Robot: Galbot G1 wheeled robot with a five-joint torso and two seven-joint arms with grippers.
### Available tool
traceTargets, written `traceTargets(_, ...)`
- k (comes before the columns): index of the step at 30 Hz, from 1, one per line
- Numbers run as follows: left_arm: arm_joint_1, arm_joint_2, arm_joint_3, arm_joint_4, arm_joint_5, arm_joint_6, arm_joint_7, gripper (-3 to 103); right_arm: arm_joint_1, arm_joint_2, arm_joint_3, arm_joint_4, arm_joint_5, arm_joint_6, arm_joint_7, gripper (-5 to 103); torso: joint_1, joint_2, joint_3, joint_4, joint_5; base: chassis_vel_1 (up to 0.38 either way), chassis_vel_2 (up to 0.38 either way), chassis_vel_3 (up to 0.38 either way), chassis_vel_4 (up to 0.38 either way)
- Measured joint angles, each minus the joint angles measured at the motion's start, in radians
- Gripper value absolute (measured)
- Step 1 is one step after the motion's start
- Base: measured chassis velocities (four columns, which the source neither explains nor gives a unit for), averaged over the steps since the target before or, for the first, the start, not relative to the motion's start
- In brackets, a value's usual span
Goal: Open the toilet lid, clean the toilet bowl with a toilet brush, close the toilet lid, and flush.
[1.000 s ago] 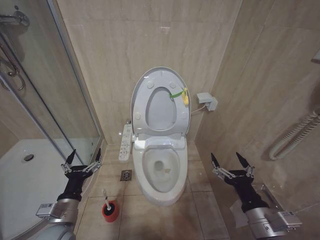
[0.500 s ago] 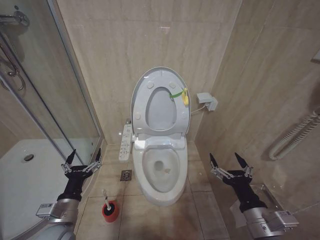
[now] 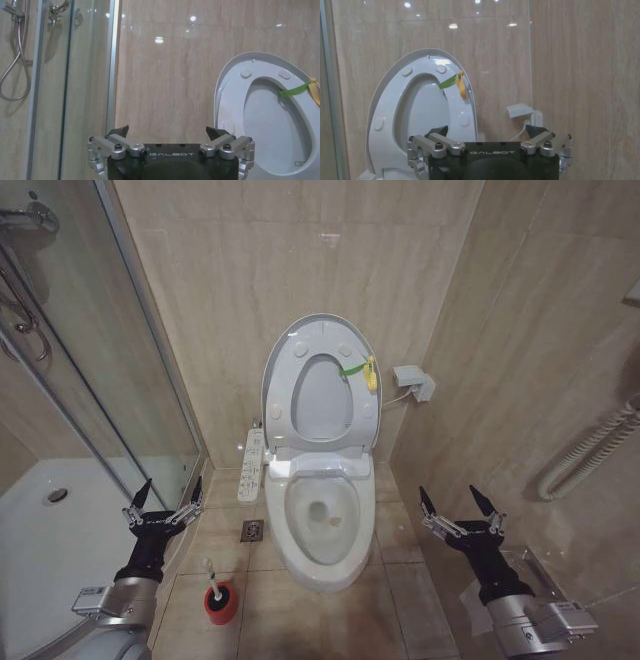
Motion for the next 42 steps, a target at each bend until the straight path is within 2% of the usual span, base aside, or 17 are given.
traceTargets(42,0.000,0.000,0.000,0.000,0.000,0.000,0.000,100,0.000,0.000,0.000,-0.001,0.000,0.000,0.000,100,0.000,0.000,0.000,0.0000,0.0000,0.000,0.000,0.000,0.000)
